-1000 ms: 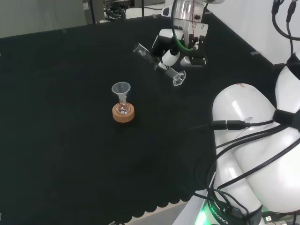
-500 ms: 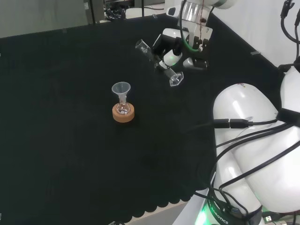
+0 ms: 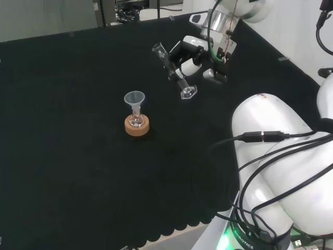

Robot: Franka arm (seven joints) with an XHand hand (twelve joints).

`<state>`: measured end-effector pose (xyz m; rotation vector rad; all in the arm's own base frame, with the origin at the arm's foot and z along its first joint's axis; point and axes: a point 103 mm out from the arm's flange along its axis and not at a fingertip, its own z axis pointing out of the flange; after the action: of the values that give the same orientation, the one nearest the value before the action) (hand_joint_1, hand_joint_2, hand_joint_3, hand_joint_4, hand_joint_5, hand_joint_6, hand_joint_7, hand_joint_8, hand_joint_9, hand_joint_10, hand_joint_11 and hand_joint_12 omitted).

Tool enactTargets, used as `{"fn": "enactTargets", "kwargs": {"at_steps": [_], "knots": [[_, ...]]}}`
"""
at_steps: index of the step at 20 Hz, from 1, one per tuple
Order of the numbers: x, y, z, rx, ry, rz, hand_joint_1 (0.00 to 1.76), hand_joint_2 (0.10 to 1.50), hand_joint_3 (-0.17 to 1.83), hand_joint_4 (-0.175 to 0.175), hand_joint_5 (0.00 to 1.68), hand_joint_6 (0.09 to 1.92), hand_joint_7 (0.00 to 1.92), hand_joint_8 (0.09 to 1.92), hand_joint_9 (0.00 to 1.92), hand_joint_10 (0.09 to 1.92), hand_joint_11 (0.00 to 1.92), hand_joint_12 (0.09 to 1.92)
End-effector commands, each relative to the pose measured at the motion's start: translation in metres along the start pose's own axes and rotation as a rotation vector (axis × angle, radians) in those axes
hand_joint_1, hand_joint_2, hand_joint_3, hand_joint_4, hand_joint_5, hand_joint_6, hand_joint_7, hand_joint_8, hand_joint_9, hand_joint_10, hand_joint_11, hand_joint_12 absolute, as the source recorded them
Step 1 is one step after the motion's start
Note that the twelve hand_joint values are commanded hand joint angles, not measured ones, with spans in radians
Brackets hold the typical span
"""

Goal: Put the graduated cylinder back on the table.

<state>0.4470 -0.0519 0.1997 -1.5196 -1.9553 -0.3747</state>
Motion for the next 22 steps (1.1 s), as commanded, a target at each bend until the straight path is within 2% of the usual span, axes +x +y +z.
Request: {"fn": "enactTargets", "kwargs": {"at_steps": [1, 5, 22], "knots": [[-0.026, 0.029, 0.009, -0.035, 0.092, -0.068, 1.42, 0.96, 0.0, -0.175, 1.29, 0.46, 1.22, 0.63, 1.55, 0.09, 1.25, 0.71], [-0.032, 0.04, 0.015, -0.061, 0.131, -0.107, 1.42, 0.96, 0.0, -0.175, 1.29, 0.46, 1.22, 0.64, 1.55, 0.09, 1.25, 0.71], [-0.058, 0.07, 0.05, -0.1, 0.24, -0.157, 1.42, 0.97, 0.0, -0.175, 1.27, 0.5, 1.2, 0.69, 1.54, 0.09, 1.24, 0.71]]}}
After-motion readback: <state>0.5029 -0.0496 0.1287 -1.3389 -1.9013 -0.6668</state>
